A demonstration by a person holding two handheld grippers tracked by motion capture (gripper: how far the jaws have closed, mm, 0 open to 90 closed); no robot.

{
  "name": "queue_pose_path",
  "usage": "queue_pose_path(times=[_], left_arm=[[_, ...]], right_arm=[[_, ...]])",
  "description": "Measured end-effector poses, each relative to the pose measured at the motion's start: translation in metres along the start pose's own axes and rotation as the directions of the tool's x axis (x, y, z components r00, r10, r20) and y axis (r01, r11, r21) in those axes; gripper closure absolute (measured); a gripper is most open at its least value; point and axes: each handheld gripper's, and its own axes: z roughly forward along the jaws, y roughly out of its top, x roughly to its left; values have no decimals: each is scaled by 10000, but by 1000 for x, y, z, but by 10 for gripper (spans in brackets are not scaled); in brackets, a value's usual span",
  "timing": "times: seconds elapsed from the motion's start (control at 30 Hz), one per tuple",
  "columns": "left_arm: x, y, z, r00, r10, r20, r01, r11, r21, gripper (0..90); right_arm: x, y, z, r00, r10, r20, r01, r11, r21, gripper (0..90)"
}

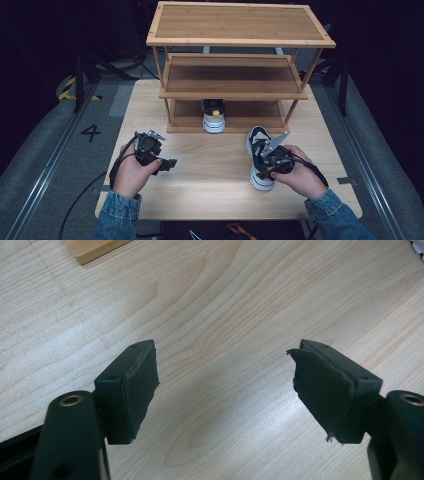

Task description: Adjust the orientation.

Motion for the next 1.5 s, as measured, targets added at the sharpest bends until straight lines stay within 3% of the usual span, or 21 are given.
queue_pose_path(times=[0.3,0.63,1.17,1.5], left_arm=[[1,2,-1,10000,16,15,-16,10000,-49,266],[5,5,1,9999,136,96,-135,9999,-48,267],[9,11,2,9997,176,163,-174,9997,-150,271],[11,11,0,9997,131,208,-126,9996,-247,270]], right_arm=[[-4,6,-7,9994,-353,68,353,9994,2,684],[-27,40,-16,9977,-640,208,647,9973,-343,683],[-70,96,7,9922,-1227,215,1231,9922,-190,682],[-89,104,23,9944,-1057,51,1058,9942,-213,679]])
